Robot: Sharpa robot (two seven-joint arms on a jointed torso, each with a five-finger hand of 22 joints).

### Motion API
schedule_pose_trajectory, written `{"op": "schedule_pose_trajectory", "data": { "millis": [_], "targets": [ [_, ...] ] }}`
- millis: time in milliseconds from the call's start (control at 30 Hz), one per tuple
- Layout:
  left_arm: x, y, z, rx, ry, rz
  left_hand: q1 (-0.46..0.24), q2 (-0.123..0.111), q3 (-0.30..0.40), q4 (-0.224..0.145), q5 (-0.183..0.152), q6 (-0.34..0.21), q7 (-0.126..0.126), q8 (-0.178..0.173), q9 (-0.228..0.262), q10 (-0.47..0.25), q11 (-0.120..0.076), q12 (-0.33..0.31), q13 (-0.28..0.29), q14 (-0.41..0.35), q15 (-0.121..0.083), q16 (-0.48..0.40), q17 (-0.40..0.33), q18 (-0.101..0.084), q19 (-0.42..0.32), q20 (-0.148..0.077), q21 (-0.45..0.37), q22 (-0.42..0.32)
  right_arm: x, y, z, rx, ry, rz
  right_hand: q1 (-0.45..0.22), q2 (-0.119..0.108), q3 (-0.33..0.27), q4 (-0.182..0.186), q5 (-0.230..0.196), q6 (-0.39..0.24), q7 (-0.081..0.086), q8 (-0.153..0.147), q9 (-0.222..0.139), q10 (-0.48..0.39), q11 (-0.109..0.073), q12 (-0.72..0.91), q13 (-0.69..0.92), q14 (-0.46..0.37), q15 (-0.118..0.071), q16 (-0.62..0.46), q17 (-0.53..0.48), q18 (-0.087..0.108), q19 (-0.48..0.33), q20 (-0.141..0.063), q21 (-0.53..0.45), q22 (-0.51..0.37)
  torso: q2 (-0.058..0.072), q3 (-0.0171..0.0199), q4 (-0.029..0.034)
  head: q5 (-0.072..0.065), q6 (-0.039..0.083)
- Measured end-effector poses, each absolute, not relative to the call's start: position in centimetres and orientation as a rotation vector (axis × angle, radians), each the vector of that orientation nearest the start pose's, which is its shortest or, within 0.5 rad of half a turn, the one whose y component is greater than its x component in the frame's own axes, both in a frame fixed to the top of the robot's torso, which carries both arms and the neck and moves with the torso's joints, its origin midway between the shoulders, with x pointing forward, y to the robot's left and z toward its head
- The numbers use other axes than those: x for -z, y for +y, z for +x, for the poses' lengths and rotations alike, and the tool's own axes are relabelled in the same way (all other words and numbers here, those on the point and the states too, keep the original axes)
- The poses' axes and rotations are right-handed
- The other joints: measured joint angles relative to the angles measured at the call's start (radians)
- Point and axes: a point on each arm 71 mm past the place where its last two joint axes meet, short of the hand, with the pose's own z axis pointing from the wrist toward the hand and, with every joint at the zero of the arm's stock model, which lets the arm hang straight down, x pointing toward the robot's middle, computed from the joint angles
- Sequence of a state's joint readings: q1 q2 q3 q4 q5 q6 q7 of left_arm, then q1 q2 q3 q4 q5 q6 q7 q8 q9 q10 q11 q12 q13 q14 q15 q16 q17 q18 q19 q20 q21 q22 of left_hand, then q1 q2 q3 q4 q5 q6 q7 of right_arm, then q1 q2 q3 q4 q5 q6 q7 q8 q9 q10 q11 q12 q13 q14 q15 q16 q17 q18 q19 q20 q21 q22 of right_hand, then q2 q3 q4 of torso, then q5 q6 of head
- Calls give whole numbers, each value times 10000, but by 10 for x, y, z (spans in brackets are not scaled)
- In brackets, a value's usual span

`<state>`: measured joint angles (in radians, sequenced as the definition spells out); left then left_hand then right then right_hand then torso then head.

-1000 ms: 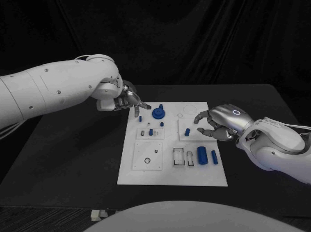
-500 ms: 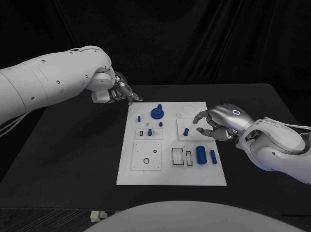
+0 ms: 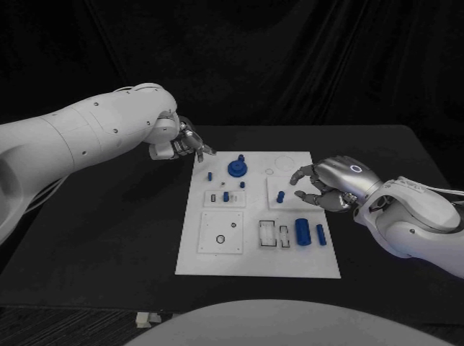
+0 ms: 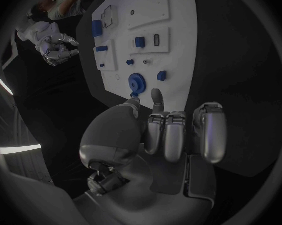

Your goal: Assemble the parts on the task board

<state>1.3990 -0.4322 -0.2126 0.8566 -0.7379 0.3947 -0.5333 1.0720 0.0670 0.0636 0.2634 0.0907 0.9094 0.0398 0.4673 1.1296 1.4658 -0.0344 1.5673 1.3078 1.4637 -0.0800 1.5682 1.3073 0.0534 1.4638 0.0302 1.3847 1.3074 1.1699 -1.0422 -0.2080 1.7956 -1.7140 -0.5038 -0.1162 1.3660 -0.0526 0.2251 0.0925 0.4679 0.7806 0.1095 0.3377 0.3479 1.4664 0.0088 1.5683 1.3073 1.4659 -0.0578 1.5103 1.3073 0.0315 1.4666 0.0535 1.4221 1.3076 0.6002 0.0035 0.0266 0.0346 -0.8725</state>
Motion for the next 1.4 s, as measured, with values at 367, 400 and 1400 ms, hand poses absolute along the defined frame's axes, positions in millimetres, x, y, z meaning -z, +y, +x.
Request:
{"op": "schedule_pose_trajectory", "data": {
  "millis": [367, 400, 1400],
  "targets": [
    [211, 204, 587, 3226, 24779, -3574, 171, 67, -262, 151, -65, -17, 212, -1172, -1192, 20, 201, 0, 0, -4, 178, 0, 0, 2, 17, 165, -67, 0, 218, -211, 395, -6562, 15792, -3595, 0, 0, 28, 28, 0, 0, 0, 0, 1, -1, -1, 0, 0, 0, 0, 0, 0, 1, 0, 0, 0, -1, -18, 2, -14, 15, 0],
    [211, 204, 587, 3238, 24757, -3525, 171, 67, -262, 151, -65, -17, 212, -1172, -1225, 20, 201, 0, 0, 10, 192, 0, 0, 2, 18, 165, -67, 0, 218, -211, 395, -6572, 15794, -3591, 0, 0, 28, 28, 0, 0, 0, 0, 0, 0, -1, 0, 0, 0, 0, 0, 0, 1, 0, 0, 2, -1, -20, 2, -17, 23, 0],
    [233, 203, 580, 3612, 24947, -2887, 344, 80, -373, 96, -56, 269, 210, -1217, -1333, -15, 236, 0, 0, 33, 214, 0, 6, 2, -18, 273, -239, 0, 218, -210, 395, -6635, 15802, -3527, 0, 0, 28, 28, -1, 0, 0, -37, -16, -1, -1, 0, 0, 0, 0, 0, 0, 0, 0, 0, 77, -3, -20, 3, -12, 17, 0]
  ]
}}
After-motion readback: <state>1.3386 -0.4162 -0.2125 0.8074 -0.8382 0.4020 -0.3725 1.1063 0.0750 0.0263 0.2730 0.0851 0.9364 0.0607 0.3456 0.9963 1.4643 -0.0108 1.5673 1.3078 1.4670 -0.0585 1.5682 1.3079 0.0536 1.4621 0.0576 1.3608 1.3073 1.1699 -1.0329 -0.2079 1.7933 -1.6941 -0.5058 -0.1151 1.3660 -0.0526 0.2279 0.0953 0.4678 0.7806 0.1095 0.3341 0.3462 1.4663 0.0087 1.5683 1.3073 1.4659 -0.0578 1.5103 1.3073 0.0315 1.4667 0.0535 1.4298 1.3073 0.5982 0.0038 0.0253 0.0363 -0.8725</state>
